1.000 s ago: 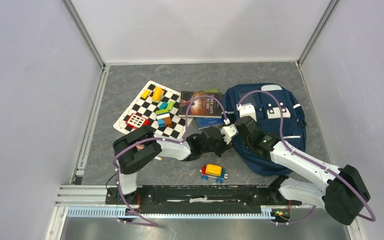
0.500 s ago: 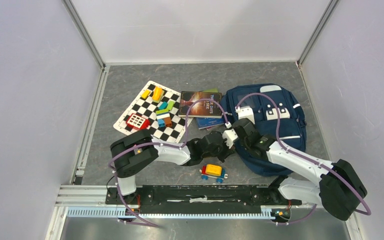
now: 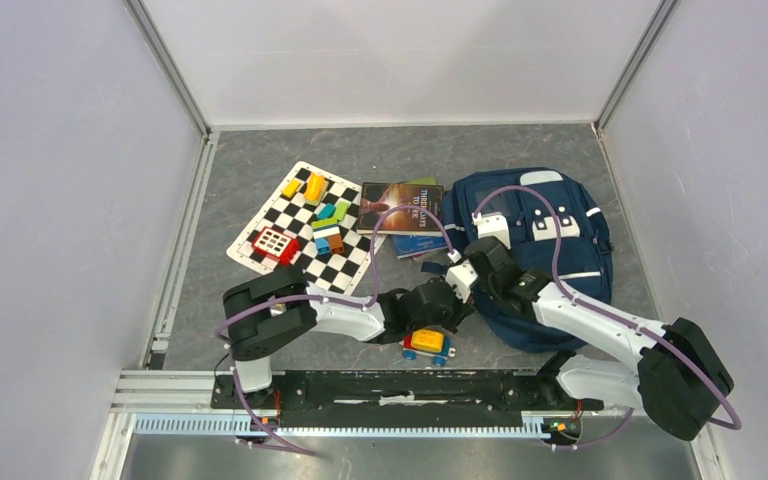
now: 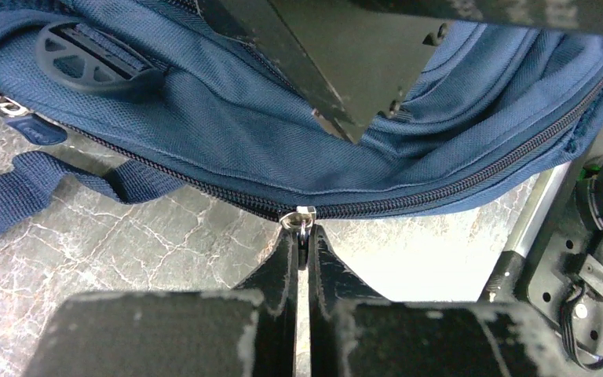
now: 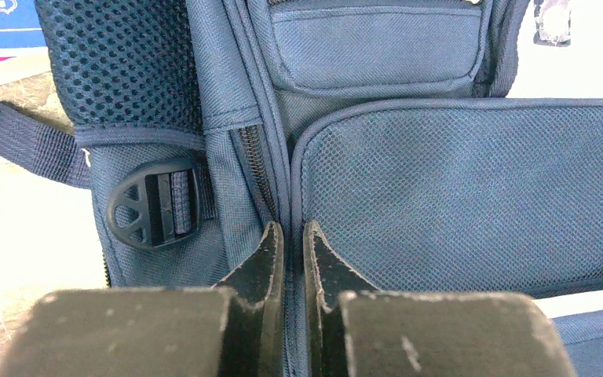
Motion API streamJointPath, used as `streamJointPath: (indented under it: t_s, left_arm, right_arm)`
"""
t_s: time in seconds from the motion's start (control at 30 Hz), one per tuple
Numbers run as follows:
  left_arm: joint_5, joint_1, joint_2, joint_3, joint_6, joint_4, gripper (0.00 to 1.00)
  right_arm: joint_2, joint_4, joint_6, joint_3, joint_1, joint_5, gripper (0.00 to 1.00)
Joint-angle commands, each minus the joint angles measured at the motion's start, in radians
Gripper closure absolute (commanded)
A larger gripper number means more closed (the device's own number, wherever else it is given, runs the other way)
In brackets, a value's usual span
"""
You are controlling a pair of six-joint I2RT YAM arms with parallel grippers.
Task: Pack the student bag
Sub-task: Unzip the student bag at the center of the board.
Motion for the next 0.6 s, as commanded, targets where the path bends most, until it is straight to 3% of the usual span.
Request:
streamJointPath:
  t_s: [0.0,0.27,0.57]
  left_arm:
    - [0.118,-0.166,-0.029,0.061,0.068,0.003,0.98]
    - [-0.134,-0.255,-0.114,0.009,0.073,-0.027,0.98]
    - [-0.12,-0.305,-0.107,-0.003,0.039,0.031,0.98]
  right_arm:
    - [0.013,0.151,0.027,0.045,0.0,0.064,1.0]
    - [-0.033,0.138,-0.003,0.033,-0.001,0.068,1.0]
    - [-0.07,0.144,-0.018,0.019,-0.001,0.068,1.0]
